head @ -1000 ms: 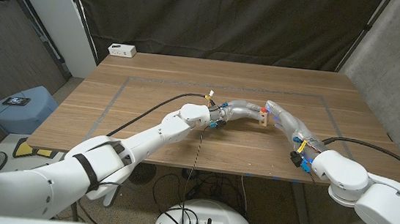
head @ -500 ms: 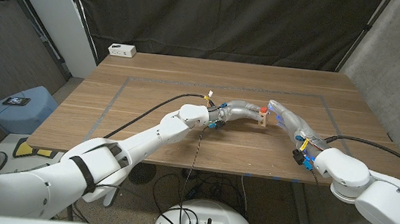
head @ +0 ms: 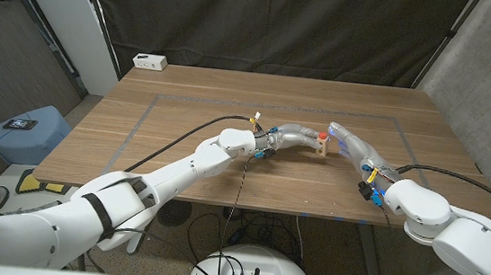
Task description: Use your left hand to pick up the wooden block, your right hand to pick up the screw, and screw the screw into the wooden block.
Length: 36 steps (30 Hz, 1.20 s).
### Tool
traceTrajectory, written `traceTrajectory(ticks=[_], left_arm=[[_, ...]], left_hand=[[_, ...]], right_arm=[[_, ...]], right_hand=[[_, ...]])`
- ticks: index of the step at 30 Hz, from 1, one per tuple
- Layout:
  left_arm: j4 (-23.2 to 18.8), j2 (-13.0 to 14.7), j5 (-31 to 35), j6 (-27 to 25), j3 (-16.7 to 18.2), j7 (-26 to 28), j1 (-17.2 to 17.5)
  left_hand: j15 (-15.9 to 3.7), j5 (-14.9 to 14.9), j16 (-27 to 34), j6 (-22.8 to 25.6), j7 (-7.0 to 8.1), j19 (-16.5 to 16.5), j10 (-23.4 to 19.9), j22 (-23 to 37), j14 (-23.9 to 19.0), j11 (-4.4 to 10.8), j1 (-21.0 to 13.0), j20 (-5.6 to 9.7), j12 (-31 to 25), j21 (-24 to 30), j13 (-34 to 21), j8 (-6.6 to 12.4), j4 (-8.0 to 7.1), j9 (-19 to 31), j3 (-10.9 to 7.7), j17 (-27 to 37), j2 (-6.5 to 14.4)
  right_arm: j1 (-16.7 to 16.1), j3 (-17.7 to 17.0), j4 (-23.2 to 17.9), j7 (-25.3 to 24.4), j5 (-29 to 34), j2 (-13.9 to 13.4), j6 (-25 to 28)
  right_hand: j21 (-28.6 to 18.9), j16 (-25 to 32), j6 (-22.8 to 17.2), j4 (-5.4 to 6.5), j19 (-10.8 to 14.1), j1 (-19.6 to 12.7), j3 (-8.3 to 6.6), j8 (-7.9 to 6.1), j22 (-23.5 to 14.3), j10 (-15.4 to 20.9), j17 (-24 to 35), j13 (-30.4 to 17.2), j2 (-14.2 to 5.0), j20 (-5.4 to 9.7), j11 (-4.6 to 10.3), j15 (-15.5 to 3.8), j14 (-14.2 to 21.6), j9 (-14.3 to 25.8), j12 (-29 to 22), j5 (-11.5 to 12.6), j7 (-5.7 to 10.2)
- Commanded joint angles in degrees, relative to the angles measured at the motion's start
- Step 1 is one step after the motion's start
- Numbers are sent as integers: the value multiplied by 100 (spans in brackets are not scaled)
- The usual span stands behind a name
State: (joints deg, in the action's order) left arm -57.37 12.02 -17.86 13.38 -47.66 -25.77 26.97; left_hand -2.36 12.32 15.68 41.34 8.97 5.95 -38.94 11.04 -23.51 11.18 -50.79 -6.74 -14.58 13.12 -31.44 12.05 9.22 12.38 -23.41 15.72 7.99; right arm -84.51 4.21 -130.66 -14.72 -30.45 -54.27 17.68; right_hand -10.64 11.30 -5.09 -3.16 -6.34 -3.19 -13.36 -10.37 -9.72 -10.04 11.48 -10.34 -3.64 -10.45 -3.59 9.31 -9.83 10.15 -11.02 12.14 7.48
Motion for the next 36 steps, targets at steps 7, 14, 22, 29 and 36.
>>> traceTrajectory(ticks=[7, 14, 22, 29, 36], left_arm=[[-175, 84, -11, -62, 10, 64, 73], [-237, 108, -5, -85, 6, 95, 100], [-284, 124, -17, -103, 11, 121, 129], [-251, 114, -20, -87, 7, 106, 117], [-232, 111, -28, -87, 3, 78, 105]], left_hand=[[-349, 36, 27, 59, 4, 38, -43, 23, -47, -6, -11, -25, -5, 33, -23, 42, -38, 21, -5, 12, 42], [-349, 36, 24, 65, 9, 38, -53, 23, -45, 2, -5, -27, -9, 33, -22, 45, -40, 22, -5, 9, 39], [-347, 36, 26, 67, 6, 39, -48, 23, -48, 3, -1, -27, -6, 33, -22, 45, -42, 21, -3, 11, 38], [-346, 36, 24, 73, 5, 34, -47, 23, -44, 13, -3, -25, -6, 32, -22, 47, -39, 21, -4, 10, 37], [-342, 36, 26, 68, 5, 35, -52, 23, -40, 10, -4, -30, -8, 32, -22, 45, -42, 21, -4, 13, 45]], right_arm=[[228, 248, 198, 83, -73, -31, -142], [215, 262, 187, 66, -113, -69, -163], [173, 268, 155, 57, -148, -121, -181], [132, 262, 107, 27, -183, -146, -166], [120, 282, 76, -12, -195, -153, -157]], right_hand=[[-37, 29, 68, 16, 26, 1, -20, 6, -18, -1025, 14, -14, -10, -36, 37, 30, -1139, 6, 2, 34, 21], [-37, 29, 73, 17, 26, 2, -19, 5, -18, -1027, 14, -14, -9, -40, 29, 33, -1138, 6, 2, 34, 21], [-36, 29, 79, 18, 24, 4, -18, 4, -18, -1030, 14, -15, -8, -44, 26, 35, -1140, 5, 3, 34, 20], [-37, 31, 77, 19, 27, 4, -18, 0, -18, -1029, 14, -15, -9, -46, 26, 34, -1135, 5, 1, 35, 25], [-36, 32, 78, 19, 27, 5, -18, -2, -18, -1027, 14, -14, -9, -45, 24, 36, -1134, 5, 0, 35, 28]])
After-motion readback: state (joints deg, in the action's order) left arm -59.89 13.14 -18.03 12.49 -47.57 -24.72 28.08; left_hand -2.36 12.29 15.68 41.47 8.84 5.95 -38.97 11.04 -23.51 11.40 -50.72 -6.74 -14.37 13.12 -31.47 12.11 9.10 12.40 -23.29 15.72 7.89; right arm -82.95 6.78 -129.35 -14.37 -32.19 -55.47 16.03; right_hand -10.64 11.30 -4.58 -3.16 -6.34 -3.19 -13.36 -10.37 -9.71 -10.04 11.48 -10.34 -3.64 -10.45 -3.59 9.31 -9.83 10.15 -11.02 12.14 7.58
